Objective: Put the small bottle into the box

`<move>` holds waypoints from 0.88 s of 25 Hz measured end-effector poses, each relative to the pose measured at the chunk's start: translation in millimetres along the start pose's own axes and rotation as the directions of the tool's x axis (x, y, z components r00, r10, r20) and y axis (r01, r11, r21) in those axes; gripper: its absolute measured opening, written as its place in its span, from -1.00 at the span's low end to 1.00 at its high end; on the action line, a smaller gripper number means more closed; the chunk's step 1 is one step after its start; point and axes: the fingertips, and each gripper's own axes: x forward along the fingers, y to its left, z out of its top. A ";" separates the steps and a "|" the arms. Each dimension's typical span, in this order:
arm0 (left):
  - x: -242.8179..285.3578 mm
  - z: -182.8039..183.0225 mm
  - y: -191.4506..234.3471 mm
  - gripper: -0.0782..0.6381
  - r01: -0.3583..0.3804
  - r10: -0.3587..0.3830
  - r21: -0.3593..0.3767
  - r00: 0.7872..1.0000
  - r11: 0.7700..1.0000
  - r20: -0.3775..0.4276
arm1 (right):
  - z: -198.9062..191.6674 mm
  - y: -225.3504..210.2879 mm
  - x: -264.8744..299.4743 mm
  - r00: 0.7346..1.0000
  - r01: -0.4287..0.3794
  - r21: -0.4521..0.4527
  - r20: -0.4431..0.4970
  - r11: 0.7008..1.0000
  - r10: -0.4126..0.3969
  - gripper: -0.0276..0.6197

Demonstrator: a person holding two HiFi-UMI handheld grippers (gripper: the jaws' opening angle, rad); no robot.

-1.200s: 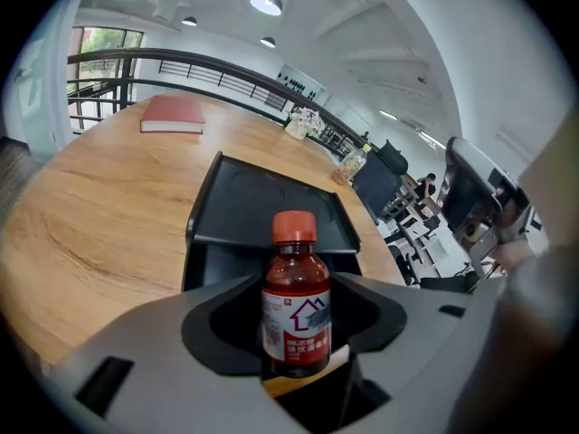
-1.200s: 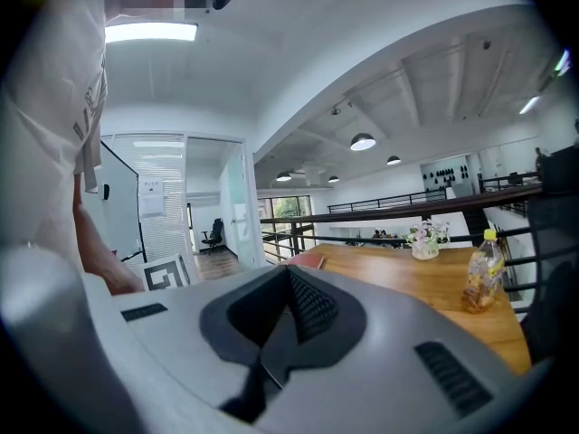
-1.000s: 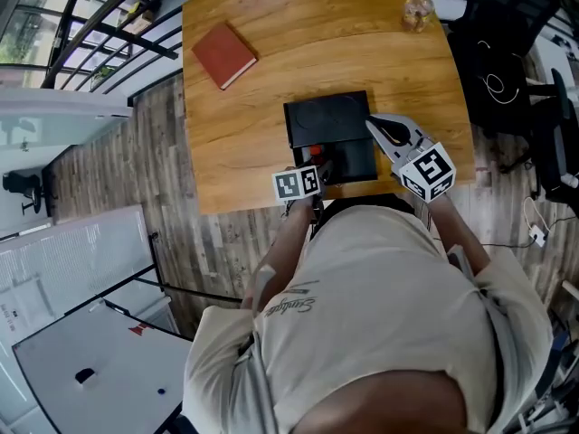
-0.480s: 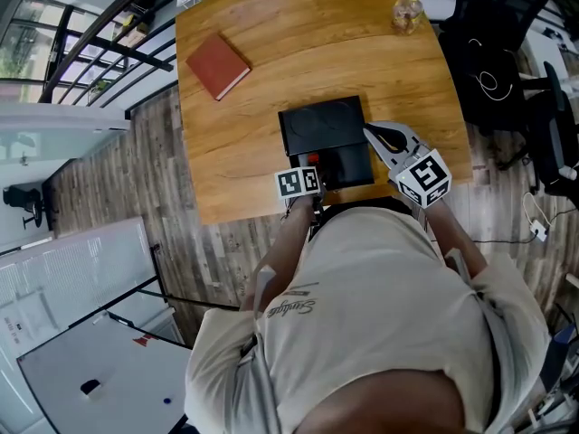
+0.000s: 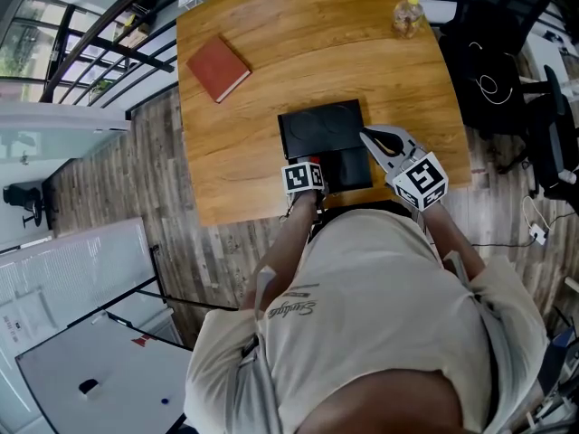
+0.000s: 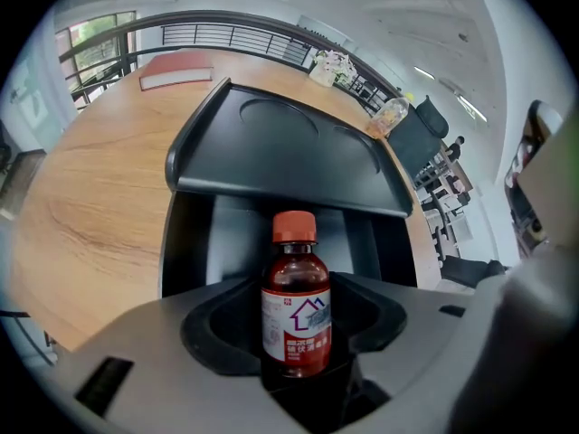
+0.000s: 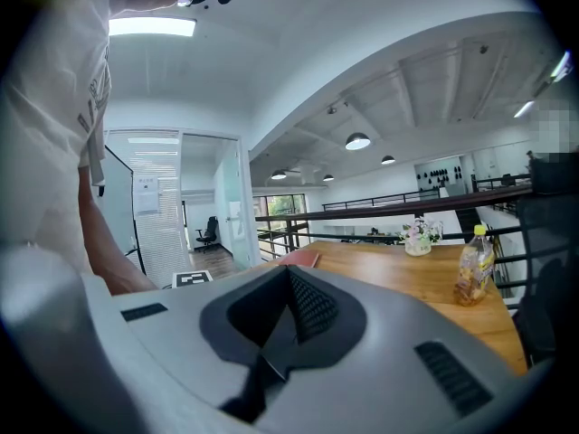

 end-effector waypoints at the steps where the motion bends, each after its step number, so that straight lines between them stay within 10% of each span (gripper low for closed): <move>1: 1.0 -1.0 1.0 -0.14 -0.009 0.009 0.002 1.000 1.000 -0.008 | -0.5 0.2 -0.2 1.000 -0.001 0.001 0.000 1.000 0.001 -0.93; 22: 11.1 -8.7 13.3 -0.14 -0.103 0.095 -0.044 0.983 0.994 -0.156 | -9.7 -16.9 0.6 1.000 -0.005 0.047 0.011 0.999 0.004 -0.93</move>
